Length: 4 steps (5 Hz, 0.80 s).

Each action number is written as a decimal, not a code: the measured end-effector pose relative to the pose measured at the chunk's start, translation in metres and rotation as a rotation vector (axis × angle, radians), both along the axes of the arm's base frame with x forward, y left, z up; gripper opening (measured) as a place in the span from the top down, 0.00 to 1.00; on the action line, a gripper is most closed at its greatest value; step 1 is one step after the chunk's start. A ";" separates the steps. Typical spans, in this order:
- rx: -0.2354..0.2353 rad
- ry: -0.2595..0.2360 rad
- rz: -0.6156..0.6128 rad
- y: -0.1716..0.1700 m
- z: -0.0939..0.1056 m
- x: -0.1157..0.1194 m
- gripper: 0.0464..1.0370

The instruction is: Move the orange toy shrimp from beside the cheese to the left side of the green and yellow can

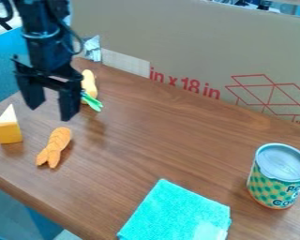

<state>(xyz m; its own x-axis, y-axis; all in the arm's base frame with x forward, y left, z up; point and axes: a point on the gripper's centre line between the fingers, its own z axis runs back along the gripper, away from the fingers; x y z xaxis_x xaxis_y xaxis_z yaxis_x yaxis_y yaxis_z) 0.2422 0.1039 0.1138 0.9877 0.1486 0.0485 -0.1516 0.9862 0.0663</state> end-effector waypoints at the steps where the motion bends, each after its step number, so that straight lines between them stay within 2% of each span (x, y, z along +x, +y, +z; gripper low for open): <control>1: 0.007 0.005 0.038 0.016 -0.026 -0.001 0.04; 2: 0.013 -0.032 0.087 0.027 -0.046 0.003 0.04; 4: -0.034 -0.060 0.112 0.017 -0.068 0.016 0.04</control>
